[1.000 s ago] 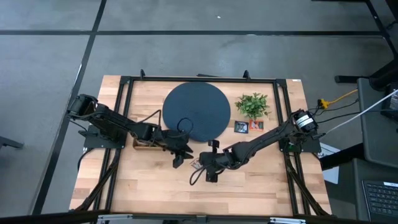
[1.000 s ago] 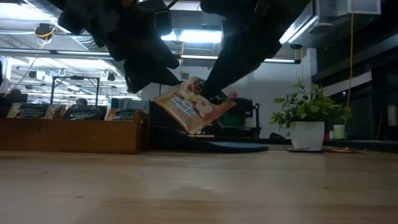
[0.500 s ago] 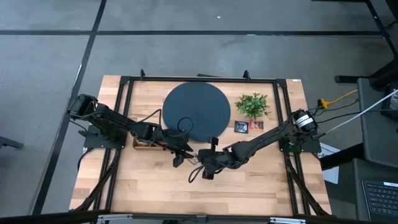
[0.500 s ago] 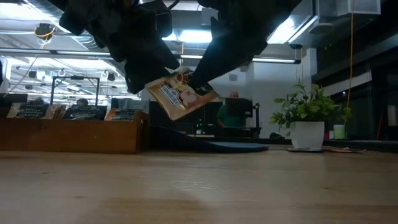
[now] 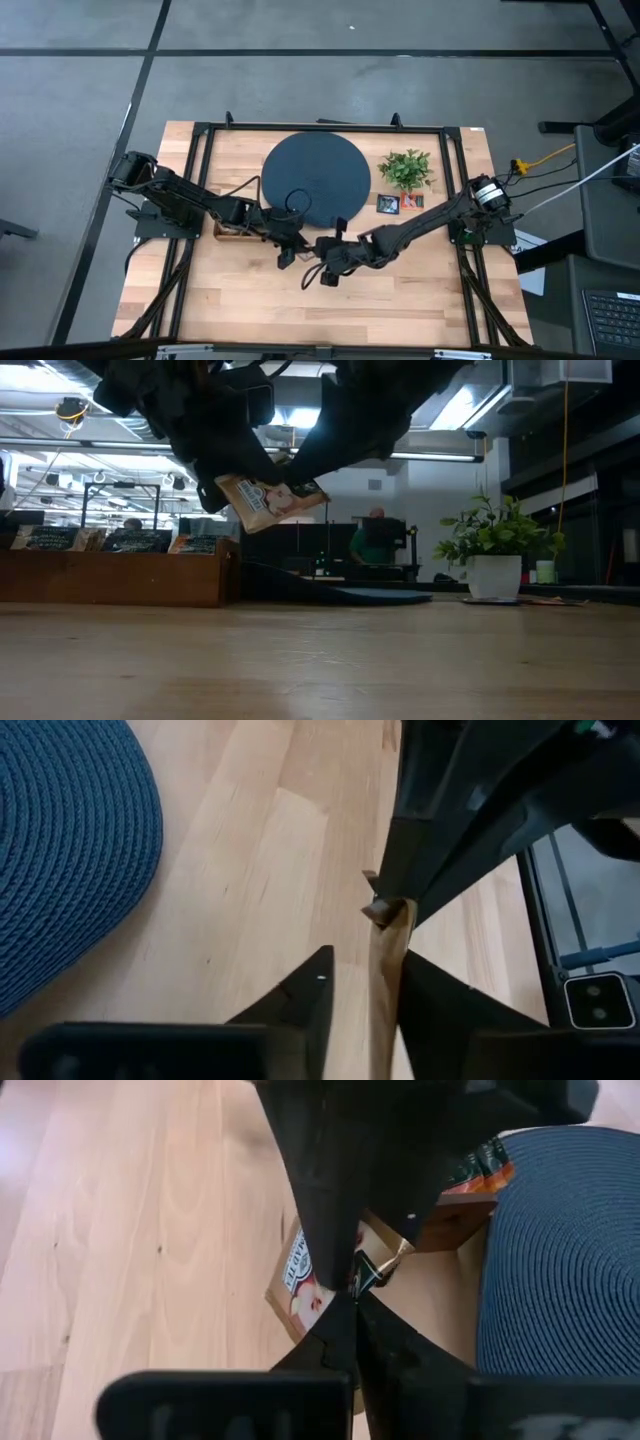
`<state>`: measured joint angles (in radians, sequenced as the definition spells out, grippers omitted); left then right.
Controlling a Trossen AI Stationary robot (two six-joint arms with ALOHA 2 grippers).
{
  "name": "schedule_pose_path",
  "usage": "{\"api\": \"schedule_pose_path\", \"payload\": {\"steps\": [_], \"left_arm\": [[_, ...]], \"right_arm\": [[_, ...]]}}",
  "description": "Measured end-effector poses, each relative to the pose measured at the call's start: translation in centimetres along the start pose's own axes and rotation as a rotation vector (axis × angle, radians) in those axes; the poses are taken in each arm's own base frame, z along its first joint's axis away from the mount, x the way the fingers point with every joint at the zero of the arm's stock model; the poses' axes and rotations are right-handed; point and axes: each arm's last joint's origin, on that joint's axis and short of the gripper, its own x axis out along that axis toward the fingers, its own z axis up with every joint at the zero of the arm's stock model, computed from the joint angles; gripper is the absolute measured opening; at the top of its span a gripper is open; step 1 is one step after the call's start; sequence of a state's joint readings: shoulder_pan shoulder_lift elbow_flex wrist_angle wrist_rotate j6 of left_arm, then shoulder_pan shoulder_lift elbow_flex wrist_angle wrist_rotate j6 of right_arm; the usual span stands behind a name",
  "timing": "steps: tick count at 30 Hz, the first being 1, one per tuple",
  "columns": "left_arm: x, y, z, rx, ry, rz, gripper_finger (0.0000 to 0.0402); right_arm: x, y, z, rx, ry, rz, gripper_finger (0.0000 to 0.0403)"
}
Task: Pick & Place Tea
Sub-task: Put the brown tea bag into the left section of the wooden organizer
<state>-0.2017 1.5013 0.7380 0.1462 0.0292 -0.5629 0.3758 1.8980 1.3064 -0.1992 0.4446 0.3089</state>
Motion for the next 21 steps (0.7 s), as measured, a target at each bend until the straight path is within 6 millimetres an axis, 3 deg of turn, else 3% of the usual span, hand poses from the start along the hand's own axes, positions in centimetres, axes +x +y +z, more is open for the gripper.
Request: {"api": "schedule_pose_path", "payload": {"steps": [7,13,21], "left_arm": [[0.0,-0.3,-0.2,0.030,0.011,-0.003,0.0011],[0.0,-0.7,-0.9,0.055,0.042,0.004,0.0006],[-0.1,-1.6,-2.2,0.099,0.048,0.098,0.0005]], "right_arm": [[0.0,-0.1,0.1,0.006,-0.008,-0.001,0.0006],[0.0,-0.1,-0.1,0.049,0.019,0.016,0.0040],[-0.1,0.3,-1.7,0.059,0.118,0.062,0.0120]]}}
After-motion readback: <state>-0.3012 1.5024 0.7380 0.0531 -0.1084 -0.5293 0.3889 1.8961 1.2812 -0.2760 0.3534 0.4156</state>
